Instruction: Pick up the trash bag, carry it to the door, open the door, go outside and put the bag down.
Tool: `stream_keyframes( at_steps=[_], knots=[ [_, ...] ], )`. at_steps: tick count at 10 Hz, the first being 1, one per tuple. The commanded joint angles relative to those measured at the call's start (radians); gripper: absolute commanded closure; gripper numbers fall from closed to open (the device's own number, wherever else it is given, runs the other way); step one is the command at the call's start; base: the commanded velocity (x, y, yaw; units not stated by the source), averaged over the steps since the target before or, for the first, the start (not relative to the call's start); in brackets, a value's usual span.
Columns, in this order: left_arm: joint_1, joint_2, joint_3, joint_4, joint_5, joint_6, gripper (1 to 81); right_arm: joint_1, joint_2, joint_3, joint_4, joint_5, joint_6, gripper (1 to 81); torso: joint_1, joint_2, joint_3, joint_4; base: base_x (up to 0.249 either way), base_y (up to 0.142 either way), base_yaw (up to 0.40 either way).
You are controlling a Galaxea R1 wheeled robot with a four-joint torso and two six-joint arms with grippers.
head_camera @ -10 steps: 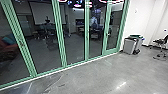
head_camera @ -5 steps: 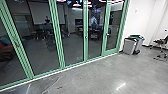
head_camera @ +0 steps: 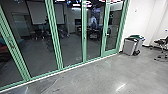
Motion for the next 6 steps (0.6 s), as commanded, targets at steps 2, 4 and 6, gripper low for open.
stream_keyframes(
  at_steps=[2, 4, 6],
  knots=[
    [-0.056, 0.001, 0.002, -0.004, 0.08, 0.002, 81.1, 0.04, 0.006, 0.008, -0.008, -0.057, -0.001, 1.0, 0.0, 0.0, 0.0, 0.0, 0.147, -0.083, 0.0],
    [-0.057, 0.002, 0.002, -0.004, 0.08, 0.002, 81.1, 0.039, 0.006, 0.008, -0.007, -0.058, -0.001, 1.0, 0.0, 0.0, 0.0, 0.0, 0.151, -0.083, 0.0],
    [-0.057, 0.002, 0.002, -0.004, 0.08, 0.002, 81.1, 0.039, 0.005, 0.008, -0.006, -0.057, -0.001, 1.0, 0.0, 0.0, 0.0, 0.0, 0.151, -0.083, 0.0]
  ],
)
